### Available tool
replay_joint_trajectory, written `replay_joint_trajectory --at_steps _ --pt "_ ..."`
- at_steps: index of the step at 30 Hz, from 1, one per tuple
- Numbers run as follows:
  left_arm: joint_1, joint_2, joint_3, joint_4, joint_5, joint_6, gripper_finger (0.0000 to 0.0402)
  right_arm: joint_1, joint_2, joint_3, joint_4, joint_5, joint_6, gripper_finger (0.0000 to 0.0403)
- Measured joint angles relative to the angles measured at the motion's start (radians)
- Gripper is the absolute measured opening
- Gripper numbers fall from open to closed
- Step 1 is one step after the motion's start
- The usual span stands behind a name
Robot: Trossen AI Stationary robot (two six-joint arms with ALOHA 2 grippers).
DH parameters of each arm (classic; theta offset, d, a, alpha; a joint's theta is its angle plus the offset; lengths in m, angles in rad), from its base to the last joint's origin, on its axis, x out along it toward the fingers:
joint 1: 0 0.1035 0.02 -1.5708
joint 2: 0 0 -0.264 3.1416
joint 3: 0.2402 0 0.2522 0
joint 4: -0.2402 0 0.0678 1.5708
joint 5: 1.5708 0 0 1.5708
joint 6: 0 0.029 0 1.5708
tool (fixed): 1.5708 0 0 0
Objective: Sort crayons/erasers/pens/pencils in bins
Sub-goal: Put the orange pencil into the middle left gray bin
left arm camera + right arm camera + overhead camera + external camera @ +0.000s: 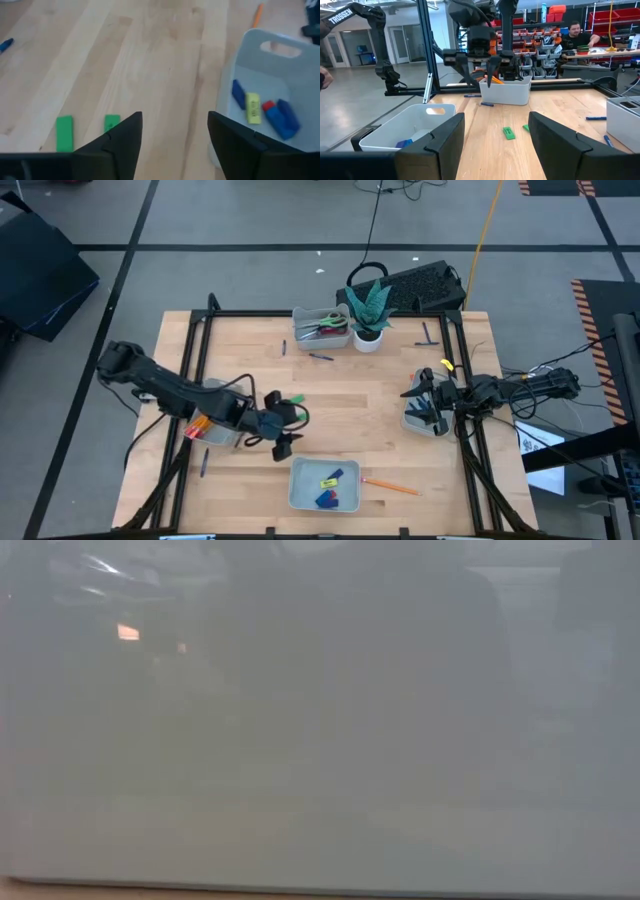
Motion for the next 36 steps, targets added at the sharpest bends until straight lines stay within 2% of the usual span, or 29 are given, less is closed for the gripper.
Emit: replay_joint_trajectory --at_steps 6,14,30,36 --pt "-0.012 -0.094 0.000 -0.002 -0.004 0.039 0.0212 0.000 0.000 0.000 0.000 0.000 0.000 0.0212" --pt "-0.055 -0.267 0.000 0.001 -0.121 0.105 0.0207 0.000 0.000 0.000 0.000 0.000 0.000 0.0212" --pt "-0.107 -0.267 0.000 0.024 -0.176 0.171 0.0207 0.000 0.000 0.000 0.000 0.000 0.000 0.0212" --pt "-0.107 -0.268 0.000 0.069 -0.189 0.261 0.0207 0.000 0.000 0.000 0.000 0.000 0.000 0.0212"
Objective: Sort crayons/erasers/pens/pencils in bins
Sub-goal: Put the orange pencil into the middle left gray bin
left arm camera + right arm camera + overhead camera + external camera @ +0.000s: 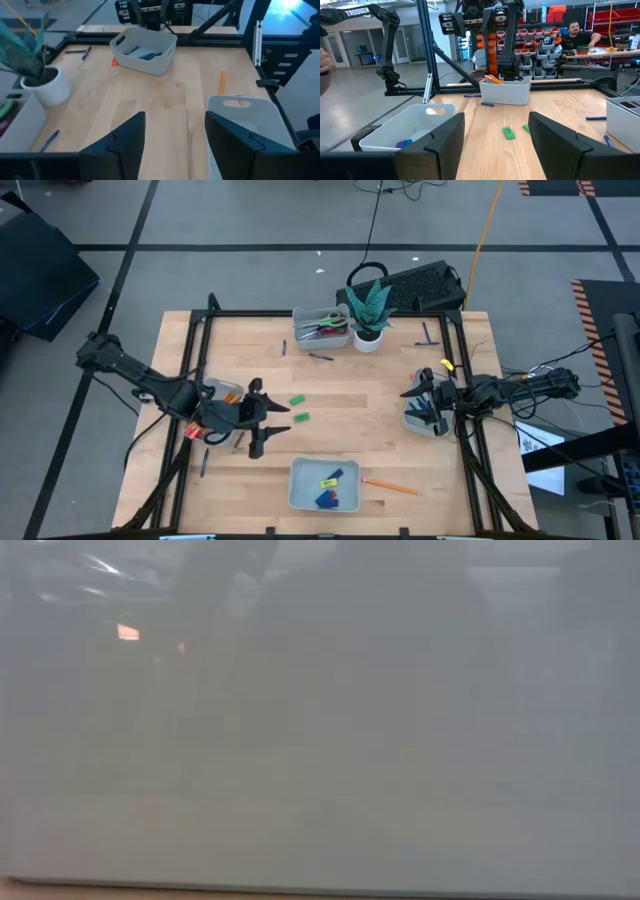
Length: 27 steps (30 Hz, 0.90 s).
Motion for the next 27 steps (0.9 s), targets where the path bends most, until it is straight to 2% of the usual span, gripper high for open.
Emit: replay_joint_trajectory --at_steps 7,12,16,19,27 --pt "0.004 0.000 -0.005 0.019 -0.006 0.044 0.0207 0.000 0.000 0.000 0.000 0.000 0.000 0.0212" --pt "0.004 0.000 -0.085 0.145 -0.080 0.088 0.0207 0.000 0.000 0.000 0.000 0.000 0.000 0.0212" --pt "0.003 0.001 -0.138 0.172 -0.081 0.097 0.0207 0.000 0.000 0.000 0.000 0.000 0.000 0.0212" --pt "0.004 0.001 -0.152 0.173 -0.081 0.097 0.0207 0.000 0.000 0.013 -0.027 -0.021 0.070 0.0212" --pt "0.004 0.000 -0.164 0.220 -0.081 0.137 0.0207 0.000 0.000 0.015 -0.002 -0.027 0.052 0.0212"
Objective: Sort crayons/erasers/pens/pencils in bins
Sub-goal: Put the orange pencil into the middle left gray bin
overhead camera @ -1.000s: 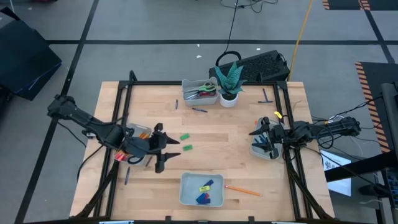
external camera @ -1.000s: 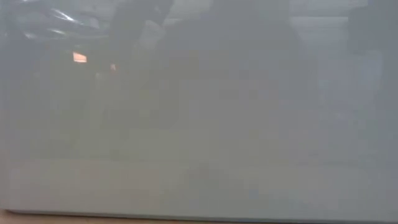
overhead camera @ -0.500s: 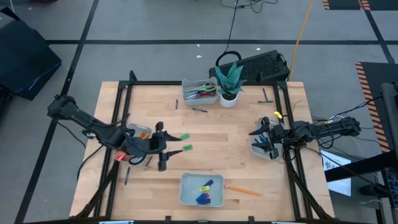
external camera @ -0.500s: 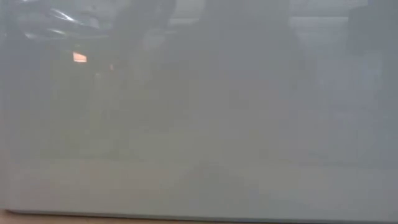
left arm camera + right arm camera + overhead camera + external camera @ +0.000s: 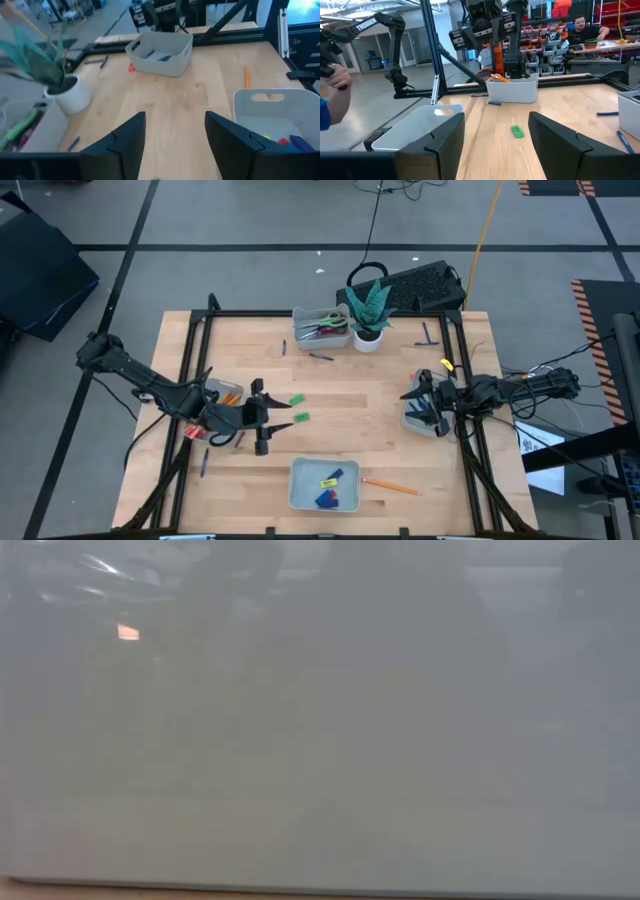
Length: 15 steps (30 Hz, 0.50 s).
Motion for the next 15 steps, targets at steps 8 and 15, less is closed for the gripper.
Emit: replay_joint_trajectory --at_steps 8,15 --pt "0.027 0.050 -0.001 0.169 0.000 0.103 0.0207 0.000 0.000 0.000 0.036 0.000 0.011 0.0212" --pt "0.026 0.098 -0.001 0.190 0.000 0.068 0.0207 -0.001 0.011 0.000 0.246 0.025 0.055 0.0212"
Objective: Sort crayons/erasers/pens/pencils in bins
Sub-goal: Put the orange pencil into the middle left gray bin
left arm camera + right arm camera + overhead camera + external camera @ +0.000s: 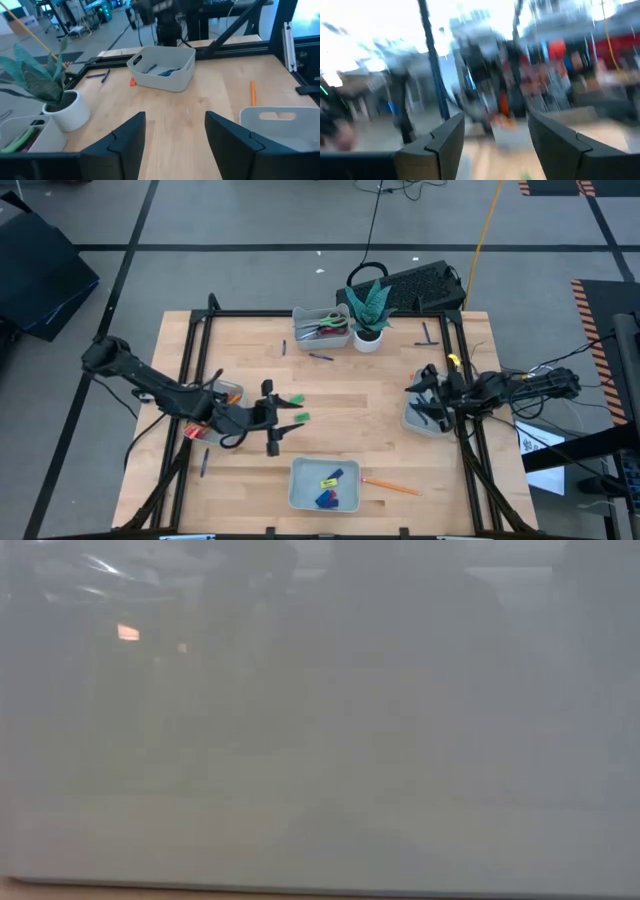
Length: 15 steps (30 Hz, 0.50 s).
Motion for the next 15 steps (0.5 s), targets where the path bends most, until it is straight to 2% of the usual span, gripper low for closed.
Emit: replay_joint_trajectory --at_steps 4,7,11,15 --pt "-0.001 0.006 0.000 0.009 0.001 -0.003 0.0207 0.001 0.045 0.000 0.274 -0.086 -0.030 0.0212" --pt "0.001 0.006 0.000 0.025 0.000 0.003 0.0207 0.018 0.143 0.011 0.289 -0.101 -0.059 0.0212" --pt "0.000 0.006 0.000 0.043 0.000 0.009 0.0207 0.099 0.426 0.080 0.281 -0.082 -0.049 0.0212" --pt "0.001 0.006 0.000 0.049 0.000 0.003 0.0207 0.216 0.762 0.273 0.304 -0.020 -0.120 0.0212"
